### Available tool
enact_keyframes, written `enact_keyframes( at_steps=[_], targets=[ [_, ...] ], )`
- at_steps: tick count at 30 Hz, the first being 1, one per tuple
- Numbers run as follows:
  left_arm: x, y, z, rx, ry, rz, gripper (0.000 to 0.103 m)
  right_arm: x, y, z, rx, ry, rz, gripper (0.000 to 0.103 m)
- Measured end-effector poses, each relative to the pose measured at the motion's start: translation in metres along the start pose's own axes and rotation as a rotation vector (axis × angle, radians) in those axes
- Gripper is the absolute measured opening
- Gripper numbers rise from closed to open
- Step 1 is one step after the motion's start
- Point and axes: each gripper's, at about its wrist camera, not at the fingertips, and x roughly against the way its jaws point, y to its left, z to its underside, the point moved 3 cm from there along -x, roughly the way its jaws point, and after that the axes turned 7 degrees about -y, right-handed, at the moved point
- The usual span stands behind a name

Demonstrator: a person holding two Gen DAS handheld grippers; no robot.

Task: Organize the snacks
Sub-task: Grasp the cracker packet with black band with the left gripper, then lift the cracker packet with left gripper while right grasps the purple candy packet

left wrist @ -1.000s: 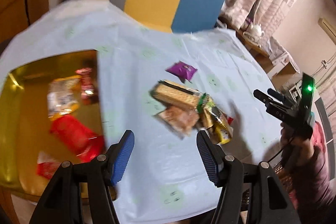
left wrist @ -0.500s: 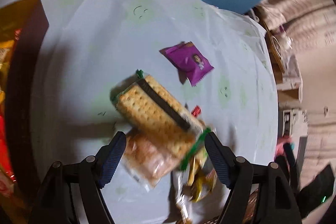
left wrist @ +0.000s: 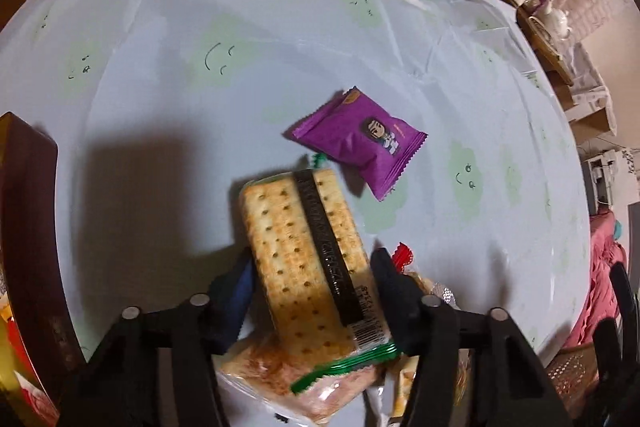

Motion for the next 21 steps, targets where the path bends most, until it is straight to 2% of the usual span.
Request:
enact_keyframes(
  at_steps=[3, 8, 12, 21],
  targets=[
    [0.020, 0.006, 0.006, -0.048, -0.064, 0.003, 0.049, -0.002, 0.001, 0.002, 0.014, 0.010, 0.007, 0.087],
    [0.055, 0.008, 0.021, -0.144, -0.169, -0.004, 0.049, -0.008, 0.002, 0.006, 0.033, 0.040, 0.025, 0.087],
    [0.076, 0.012, 0.049, -0.193, -0.206, 0.006, 0.049, -0.013, 0.003, 0.010, 0.046, 0.068, 0.038, 0.087],
    [0.098, 0.003, 0.125, -0.356, -0.277, -0.030, 0.049, -0.025, 0.001, 0.020, 0.037, 0.137, 0.052, 0.087]
  ],
)
